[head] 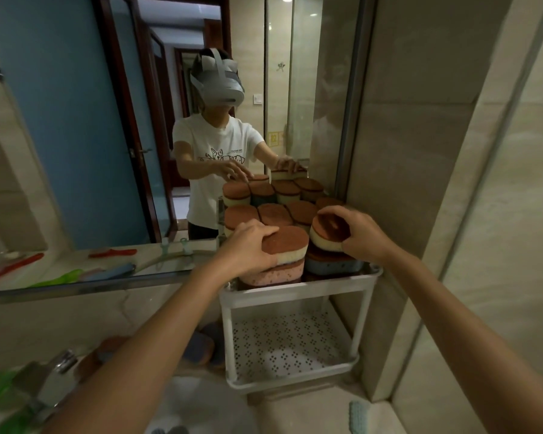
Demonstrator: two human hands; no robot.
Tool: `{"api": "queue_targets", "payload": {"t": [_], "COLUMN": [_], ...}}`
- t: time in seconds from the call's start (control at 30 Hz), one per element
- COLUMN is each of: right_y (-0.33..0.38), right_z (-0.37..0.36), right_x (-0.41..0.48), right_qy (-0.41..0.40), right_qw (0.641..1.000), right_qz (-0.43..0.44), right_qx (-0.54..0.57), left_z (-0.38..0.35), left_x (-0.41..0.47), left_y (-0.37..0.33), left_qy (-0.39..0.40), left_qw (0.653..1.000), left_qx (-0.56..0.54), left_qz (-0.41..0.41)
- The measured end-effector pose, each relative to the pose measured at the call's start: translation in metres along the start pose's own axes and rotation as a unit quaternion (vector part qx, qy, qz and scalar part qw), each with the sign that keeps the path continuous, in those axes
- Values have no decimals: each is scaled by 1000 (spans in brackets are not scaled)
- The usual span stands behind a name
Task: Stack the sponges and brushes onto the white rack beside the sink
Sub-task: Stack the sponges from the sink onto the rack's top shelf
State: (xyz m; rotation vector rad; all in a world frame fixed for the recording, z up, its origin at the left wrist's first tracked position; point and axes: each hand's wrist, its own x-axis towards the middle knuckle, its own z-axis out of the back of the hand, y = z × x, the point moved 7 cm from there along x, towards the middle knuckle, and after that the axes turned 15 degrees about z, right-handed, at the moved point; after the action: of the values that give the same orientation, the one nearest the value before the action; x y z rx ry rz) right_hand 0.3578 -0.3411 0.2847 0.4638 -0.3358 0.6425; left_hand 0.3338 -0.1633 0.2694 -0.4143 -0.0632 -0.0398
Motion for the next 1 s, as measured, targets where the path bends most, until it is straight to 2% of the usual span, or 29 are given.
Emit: {"api": "queue_targets", "payload": {"t": [0.2, 0.4, 0.83, 0.9, 1.0], "right_y": [-4, -1, 4, 4, 2], "right_z": [1, 3, -5, -8, -12], "right_x": [-1, -2, -1, -2, -4], "right_qy": [-4, -4, -8, 2, 13], "right_qw": [1000, 1000, 999, 999, 999], "right_qz": [7, 18, 17, 19, 34], "right_qx": [18, 24, 42, 35, 0], "left_z": [-4, -11, -13, -13, -7], "left_x": [-2, -1, -1, -3, -11], "left_y": [2, 4, 12, 15, 28], "left_qy": [-9, -25, -44, -61, -139], "left_qw": [1000, 998, 997, 995, 981], "left_qx": [-23, 49, -42, -55, -129], "left_qz": [-20, -29, -50, -50, -33]}}
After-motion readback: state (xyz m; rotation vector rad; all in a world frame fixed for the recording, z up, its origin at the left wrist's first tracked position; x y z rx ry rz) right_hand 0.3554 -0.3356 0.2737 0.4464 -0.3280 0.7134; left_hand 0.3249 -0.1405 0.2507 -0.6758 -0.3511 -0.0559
